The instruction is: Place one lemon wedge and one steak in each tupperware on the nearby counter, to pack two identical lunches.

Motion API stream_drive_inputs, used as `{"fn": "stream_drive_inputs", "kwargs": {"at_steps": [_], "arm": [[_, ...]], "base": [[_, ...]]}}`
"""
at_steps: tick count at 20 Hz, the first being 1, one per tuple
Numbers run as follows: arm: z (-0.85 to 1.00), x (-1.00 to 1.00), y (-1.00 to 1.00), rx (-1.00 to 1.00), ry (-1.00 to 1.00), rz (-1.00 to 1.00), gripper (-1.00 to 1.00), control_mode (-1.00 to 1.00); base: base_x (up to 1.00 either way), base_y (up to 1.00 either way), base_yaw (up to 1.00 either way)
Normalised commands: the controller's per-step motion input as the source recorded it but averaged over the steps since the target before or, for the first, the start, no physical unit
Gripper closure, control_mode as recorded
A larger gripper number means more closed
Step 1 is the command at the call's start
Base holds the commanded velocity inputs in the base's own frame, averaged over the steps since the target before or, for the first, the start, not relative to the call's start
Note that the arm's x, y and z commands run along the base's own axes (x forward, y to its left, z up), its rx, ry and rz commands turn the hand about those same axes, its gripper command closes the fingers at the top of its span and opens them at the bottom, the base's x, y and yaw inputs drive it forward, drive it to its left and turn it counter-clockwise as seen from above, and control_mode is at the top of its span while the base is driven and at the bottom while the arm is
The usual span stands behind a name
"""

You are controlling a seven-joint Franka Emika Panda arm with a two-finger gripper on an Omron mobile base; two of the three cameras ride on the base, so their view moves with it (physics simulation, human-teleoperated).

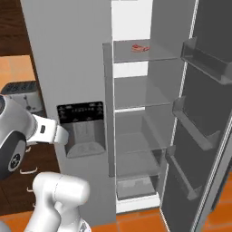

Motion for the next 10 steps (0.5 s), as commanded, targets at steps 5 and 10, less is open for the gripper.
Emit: {"fn": "stream_drive_inputs", "kwargs": {"at_steps": [5,10], "arm": [[0.0,0.0,0.0,0.0,0.0,0.0,-1.0,1.0],[0.0,0.0,0.0,0.0,0.0,0.0,-1.0,1.0]], "base": [[0.38,-1.0,0.37],[0.58,-1.0,0.29]]}}
